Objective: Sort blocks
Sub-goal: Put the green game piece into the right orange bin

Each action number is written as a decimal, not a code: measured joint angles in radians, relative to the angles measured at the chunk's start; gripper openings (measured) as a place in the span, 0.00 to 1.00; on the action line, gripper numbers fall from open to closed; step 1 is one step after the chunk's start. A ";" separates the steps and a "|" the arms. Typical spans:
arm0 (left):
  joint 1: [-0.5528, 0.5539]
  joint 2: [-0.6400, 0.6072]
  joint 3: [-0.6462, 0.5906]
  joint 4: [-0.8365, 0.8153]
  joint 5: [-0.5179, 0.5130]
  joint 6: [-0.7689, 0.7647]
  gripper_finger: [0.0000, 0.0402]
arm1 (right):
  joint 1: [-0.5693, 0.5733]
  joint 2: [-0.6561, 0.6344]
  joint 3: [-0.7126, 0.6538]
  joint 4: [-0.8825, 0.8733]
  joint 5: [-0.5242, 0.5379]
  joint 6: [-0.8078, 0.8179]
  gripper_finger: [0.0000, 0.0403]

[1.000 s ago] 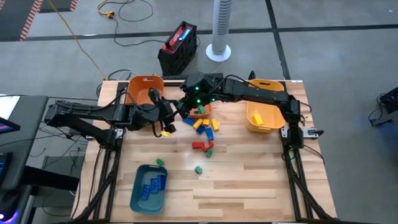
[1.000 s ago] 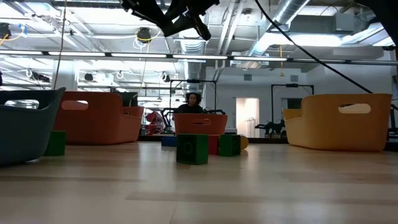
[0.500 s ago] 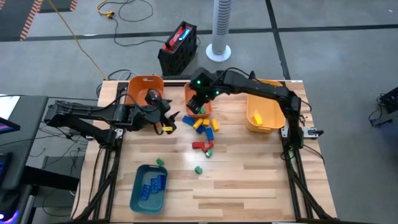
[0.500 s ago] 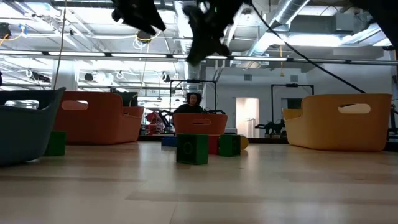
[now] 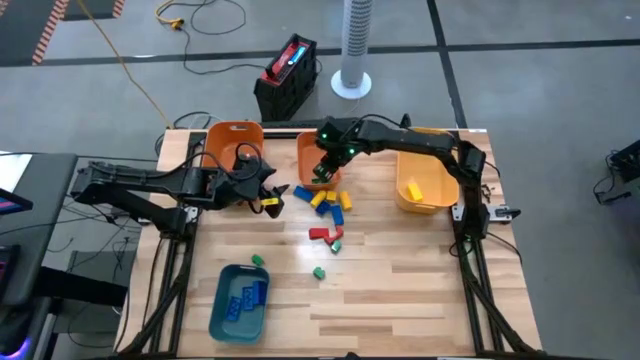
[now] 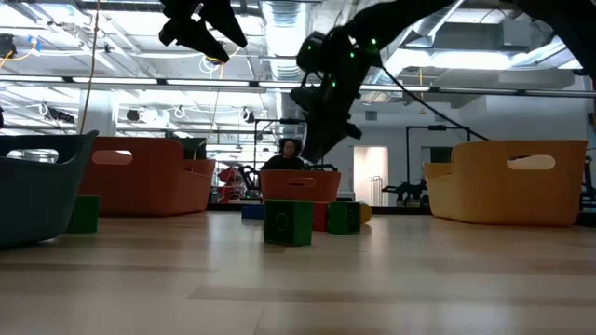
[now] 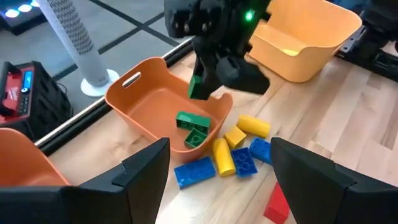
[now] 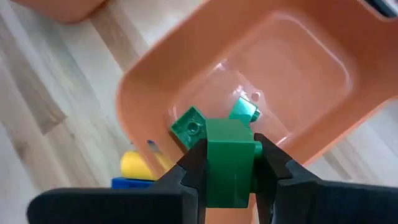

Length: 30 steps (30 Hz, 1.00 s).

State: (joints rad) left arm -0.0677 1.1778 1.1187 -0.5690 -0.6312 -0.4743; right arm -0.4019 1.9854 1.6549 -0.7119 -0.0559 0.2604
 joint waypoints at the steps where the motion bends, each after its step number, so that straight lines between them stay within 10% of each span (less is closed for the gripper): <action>1: 0.000 0.000 0.000 0.000 0.000 -0.002 0.68 | -0.001 0.000 -0.013 0.009 0.000 0.000 0.22; 10: 0.003 0.000 0.000 -0.003 0.000 -0.002 0.68 | -0.019 0.080 -0.029 0.027 -0.008 -0.033 0.23; 22: 0.003 0.000 0.000 -0.022 0.000 -0.022 0.68 | -0.025 0.082 -0.028 0.051 -0.078 -0.050 0.61; 30: 0.018 0.000 0.000 -0.077 0.105 -0.084 0.68 | -0.003 -0.068 -0.027 0.047 -0.033 -0.160 0.64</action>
State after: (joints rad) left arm -0.0494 1.1778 1.1187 -0.6456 -0.5258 -0.5588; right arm -0.4047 1.9169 1.6276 -0.6652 -0.0890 0.1002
